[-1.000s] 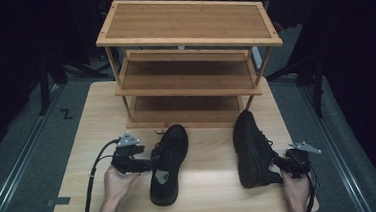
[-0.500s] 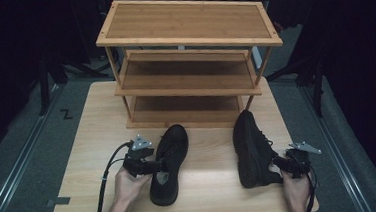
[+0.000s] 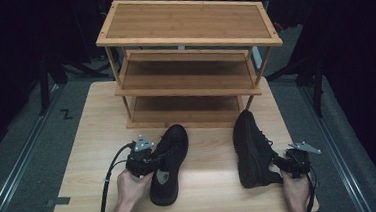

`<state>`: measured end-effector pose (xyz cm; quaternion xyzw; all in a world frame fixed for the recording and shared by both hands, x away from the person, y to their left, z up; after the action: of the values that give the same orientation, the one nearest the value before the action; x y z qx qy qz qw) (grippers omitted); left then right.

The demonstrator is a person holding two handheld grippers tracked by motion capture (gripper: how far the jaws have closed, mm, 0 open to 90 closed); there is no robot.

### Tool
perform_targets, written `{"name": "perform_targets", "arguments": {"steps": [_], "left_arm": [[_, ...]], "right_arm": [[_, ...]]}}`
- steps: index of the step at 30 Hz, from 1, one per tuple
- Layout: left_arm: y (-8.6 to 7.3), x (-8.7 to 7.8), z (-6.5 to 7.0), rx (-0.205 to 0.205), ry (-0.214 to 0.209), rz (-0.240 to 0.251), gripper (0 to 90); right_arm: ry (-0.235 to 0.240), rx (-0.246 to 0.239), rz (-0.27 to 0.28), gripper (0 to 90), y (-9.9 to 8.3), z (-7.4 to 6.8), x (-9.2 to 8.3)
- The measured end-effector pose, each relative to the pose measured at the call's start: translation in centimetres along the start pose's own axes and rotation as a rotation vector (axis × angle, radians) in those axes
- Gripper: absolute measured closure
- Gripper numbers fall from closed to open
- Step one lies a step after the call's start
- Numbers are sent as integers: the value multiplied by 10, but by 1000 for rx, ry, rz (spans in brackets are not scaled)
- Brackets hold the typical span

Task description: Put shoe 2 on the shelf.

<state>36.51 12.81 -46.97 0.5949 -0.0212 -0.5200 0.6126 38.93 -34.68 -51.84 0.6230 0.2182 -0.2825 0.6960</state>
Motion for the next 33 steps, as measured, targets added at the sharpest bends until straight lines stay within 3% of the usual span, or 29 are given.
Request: {"name": "perform_targets", "arguments": {"steps": [7,16,33], "left_arm": [[1,-1,2,-21,23,20,856],[4,2,5,-59,-12,64,882],[25,4,7,-39,-3,89,883]], "right_arm": [[-5,-2,-1,408,0,-1,0],[-4,-4,-2,404,0,-1,0],[-5,-15,-1,396,0,-1,0]]}}
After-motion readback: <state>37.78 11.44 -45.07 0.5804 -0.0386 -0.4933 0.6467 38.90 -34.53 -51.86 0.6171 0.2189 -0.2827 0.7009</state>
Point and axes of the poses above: each handheld gripper's, and its own axes: x roughly forward along the jaws, y roughly out of its top, z roughly to its right, the point moved 2 cm from there along x, roughly forward along the jaws, and after that the axes turned 11 degrees about -y, right-handed, at the moved point
